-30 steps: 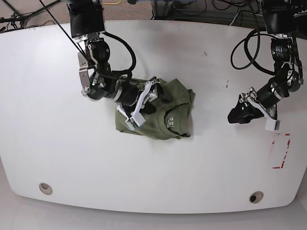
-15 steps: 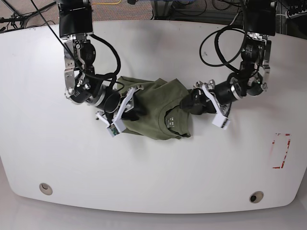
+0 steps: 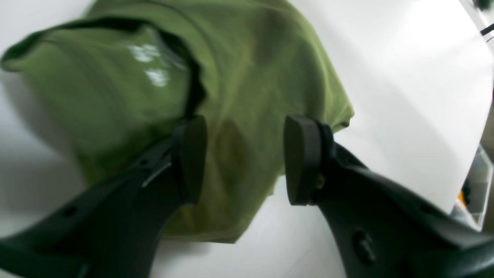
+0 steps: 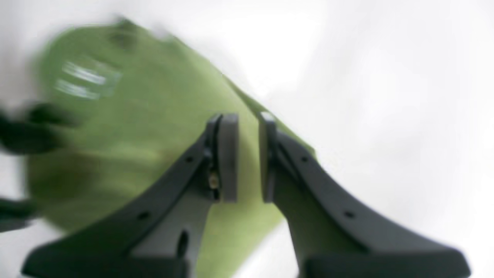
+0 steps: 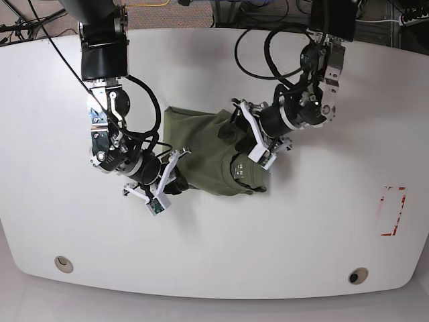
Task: Fold the T-shirt properly
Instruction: 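Grasp the bundle with both grippers and square it into a neat stack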
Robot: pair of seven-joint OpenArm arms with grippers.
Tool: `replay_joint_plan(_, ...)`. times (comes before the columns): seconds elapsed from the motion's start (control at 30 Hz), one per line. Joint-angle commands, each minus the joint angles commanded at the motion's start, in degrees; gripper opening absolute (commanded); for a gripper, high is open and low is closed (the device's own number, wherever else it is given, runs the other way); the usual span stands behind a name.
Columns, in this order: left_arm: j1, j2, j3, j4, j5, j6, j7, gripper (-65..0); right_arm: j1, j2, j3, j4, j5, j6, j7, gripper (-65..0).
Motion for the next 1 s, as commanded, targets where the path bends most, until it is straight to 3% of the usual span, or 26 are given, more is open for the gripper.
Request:
replay_joint_plan(0.1, 0.1, 0.8, -0.4, -0.5, 2.6, 0.0, -0.5, -35.7, 0.1, 0.0, 0.2, -2.5, -1.1, 1.32, 2.3, -56.1)
replay_joint_plan(0.4, -1.8, -0.8, -0.4, -9.5, 4.6, -0.3, -2.5, -35.7, -2.1, 2.2, 0.2, -9.7, -1.0, 1.85, 9.8, -56.1)
replay_joint_plan(0.77, -9.1, -4.7, 0.1, -23.0, 4.6, -0.4, -7.1, -35.7, -10.2, 2.8, 1.1, -5.4, -0.8, 1.85, 10.5, -56.3)
replay_joint_plan(1.0, -14.2, -5.6, -0.1, -27.6, 4.4, -0.4, -8.4, -35.7, -16.4, 1.2, 2.9, -0.2, -0.8, 1.49, 10.3, -56.3)
